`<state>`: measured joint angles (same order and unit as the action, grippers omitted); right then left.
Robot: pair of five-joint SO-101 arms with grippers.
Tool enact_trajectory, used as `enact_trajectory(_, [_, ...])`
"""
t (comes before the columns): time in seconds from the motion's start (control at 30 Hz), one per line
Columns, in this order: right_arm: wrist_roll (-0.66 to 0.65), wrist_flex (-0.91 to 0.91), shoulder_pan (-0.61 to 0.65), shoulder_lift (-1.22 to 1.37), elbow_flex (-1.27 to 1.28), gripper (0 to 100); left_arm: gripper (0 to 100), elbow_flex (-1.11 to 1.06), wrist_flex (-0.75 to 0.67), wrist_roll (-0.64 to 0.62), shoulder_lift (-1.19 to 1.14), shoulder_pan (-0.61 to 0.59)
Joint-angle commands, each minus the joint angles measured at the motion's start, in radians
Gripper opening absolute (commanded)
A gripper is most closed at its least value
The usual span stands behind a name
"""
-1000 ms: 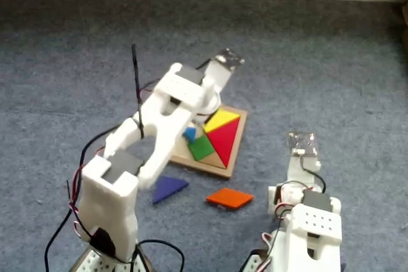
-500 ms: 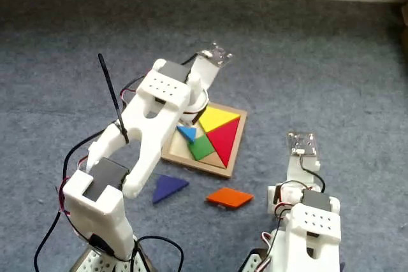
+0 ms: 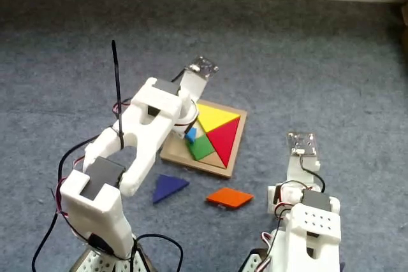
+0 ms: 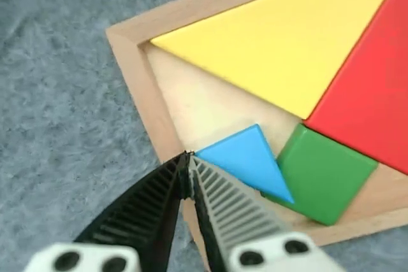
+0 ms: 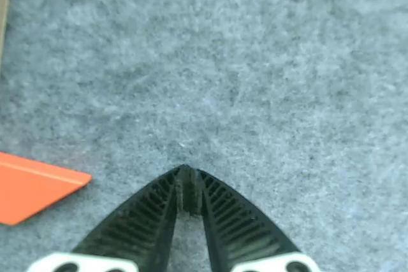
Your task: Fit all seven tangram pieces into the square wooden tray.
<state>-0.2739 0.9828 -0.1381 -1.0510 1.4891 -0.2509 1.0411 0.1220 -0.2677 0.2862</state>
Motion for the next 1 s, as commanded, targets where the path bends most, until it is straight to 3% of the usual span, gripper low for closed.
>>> enact_trajectory(0.0, [-0.008,-0.024,-0.027,-0.013,0.001,0.5,2,0.004,-0.014,0.006,0.048,0.051])
enact_trajectory(0.47, [-0.008,-0.024,-0.027,-0.013,0.001,0.5,2,0.053,-0.034,0.083,0.054,0.056])
enact_trajectory(0.77, [-0.008,-0.024,-0.027,-0.013,0.001,0.5,2,0.186,0.186,0.081,0.061,0.064])
enact_trajectory(0.97, [-0.008,-0.024,-0.027,-0.013,0.001,0.5,2,0.128,0.206,0.078,0.051,0.061])
